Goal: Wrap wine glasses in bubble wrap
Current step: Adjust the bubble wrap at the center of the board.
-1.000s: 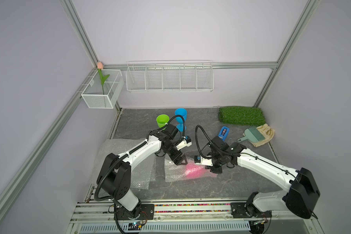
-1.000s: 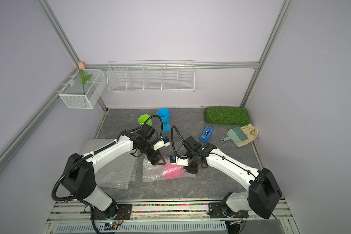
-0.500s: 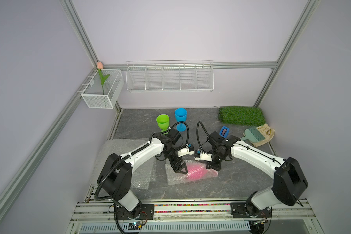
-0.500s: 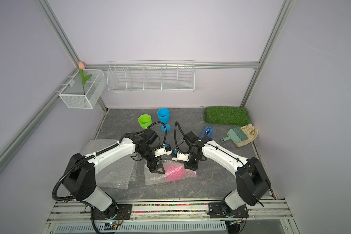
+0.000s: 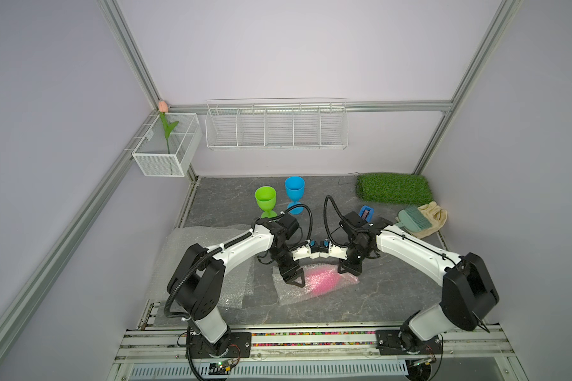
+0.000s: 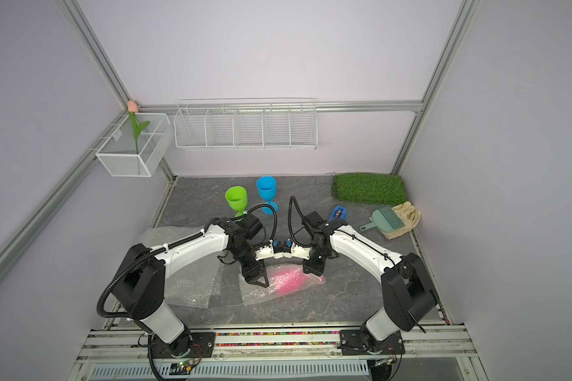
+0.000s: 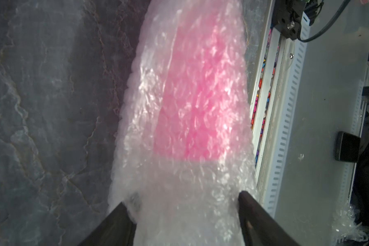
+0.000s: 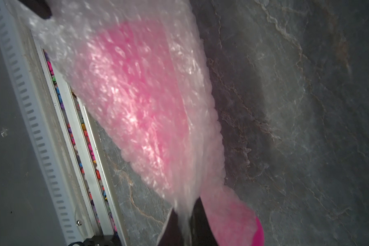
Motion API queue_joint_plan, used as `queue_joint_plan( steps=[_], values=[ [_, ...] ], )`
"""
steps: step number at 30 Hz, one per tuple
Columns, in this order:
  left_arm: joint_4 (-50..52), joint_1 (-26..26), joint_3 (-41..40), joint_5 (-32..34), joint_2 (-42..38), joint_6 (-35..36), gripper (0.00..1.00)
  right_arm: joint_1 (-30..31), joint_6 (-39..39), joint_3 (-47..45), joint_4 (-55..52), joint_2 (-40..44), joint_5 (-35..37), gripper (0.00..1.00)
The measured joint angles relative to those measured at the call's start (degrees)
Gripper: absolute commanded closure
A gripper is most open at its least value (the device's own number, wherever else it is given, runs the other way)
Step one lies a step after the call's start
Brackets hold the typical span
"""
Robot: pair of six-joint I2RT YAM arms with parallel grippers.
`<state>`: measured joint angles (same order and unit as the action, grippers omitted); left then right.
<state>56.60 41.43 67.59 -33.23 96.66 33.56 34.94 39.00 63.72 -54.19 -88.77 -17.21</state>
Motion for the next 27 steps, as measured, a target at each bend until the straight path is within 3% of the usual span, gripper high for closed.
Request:
queue_joint_plan(
  steps=[6, 14, 17, 22, 27],
  values=[
    [-0.6, 0.1, 0.1, 1.7, 0.0, -0.2, 0.68, 0.0, 0.0, 0.0, 0.0, 0.0, -0.6, 0.93],
    [-2.1, 0.3, 0.2, 6.4, -1.8, -1.2, 0.95, 0.1, -0.1, -0.3, 2.4, 1.6, -0.3, 0.93],
    [-3.8, 0.6, -0.6, 9.6, -6.1, -1.6, 1.00, 0.3, 0.0, -1.1, 4.7, 4.3, 0.6, 0.93],
    [-8.0, 2.4, -4.7, 15.6, -14.7, -2.1, 1.00, 1.3, 0.0, -3.3, 10.1, 9.1, 1.9, 0.93],
    [-12.2, 4.9, -9.4, 22.3, -16.3, -5.5, 1.00, 2.3, -1.0, -6.9, 15.3, 10.3, 2.5, 0.84]
  ],
)
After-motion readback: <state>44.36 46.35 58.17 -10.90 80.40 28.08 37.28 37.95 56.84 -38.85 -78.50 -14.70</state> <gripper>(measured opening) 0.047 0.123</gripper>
